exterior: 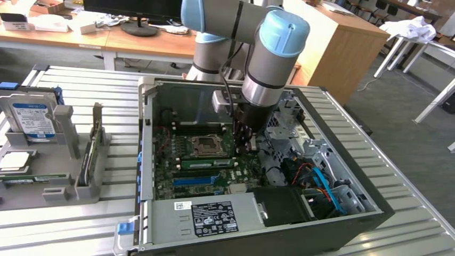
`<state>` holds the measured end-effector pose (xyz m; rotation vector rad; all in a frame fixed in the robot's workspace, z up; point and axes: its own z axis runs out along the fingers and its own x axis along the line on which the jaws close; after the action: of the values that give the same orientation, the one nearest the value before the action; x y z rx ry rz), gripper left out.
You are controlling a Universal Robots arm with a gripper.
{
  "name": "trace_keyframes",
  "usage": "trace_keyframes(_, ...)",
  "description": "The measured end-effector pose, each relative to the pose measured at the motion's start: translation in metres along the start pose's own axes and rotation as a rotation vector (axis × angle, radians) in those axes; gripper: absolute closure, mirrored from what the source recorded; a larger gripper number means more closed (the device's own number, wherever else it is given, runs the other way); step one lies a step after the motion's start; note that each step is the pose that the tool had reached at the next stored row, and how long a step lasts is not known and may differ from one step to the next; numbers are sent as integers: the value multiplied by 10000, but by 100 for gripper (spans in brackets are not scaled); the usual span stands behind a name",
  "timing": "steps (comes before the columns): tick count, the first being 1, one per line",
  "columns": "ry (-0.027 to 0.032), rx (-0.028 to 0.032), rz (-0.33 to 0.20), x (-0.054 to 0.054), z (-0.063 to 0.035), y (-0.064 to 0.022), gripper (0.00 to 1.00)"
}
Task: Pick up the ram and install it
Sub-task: 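Press down the ram until it locks into place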
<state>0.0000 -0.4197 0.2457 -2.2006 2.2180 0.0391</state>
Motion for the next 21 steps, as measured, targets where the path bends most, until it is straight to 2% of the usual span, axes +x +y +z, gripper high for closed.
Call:
trace_keyframes(8,-3,1,0,2,70,-1,89)
trace_keyframes(21,-3,1,0,-30,103,0,89)
